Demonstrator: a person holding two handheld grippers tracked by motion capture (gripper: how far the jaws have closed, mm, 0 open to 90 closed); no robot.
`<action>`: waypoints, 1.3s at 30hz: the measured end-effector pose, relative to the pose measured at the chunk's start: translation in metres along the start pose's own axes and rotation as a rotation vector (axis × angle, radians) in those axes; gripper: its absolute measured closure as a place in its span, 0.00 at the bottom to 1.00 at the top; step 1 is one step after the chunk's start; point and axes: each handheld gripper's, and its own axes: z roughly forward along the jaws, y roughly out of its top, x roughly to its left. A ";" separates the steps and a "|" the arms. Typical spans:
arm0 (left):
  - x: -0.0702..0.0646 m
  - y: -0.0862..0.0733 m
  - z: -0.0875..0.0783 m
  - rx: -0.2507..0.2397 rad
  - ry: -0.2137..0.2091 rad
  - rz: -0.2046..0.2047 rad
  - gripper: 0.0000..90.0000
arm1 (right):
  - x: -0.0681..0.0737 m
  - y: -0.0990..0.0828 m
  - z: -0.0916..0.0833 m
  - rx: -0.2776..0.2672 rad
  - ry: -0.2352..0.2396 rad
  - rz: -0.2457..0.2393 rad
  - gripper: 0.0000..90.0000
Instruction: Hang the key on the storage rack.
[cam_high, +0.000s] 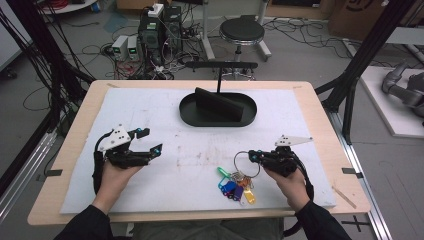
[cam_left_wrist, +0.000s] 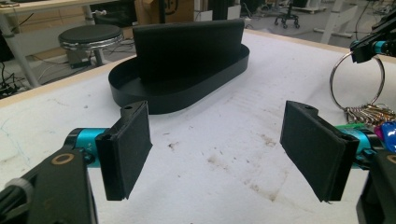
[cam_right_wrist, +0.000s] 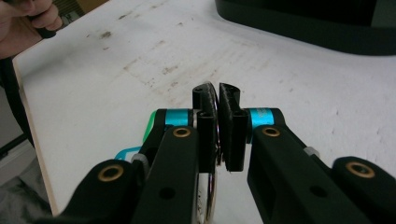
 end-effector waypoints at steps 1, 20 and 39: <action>0.000 0.000 0.000 0.001 0.000 0.000 0.27 | 0.001 0.001 0.000 -0.003 0.003 -0.008 0.97; 0.001 -0.001 0.000 0.009 0.003 -0.001 0.27 | 0.003 0.016 -0.007 -0.048 -0.019 -0.062 0.97; 0.001 -0.001 0.000 0.006 0.000 0.000 0.27 | 0.008 0.034 -0.019 -0.101 -0.005 -0.097 0.97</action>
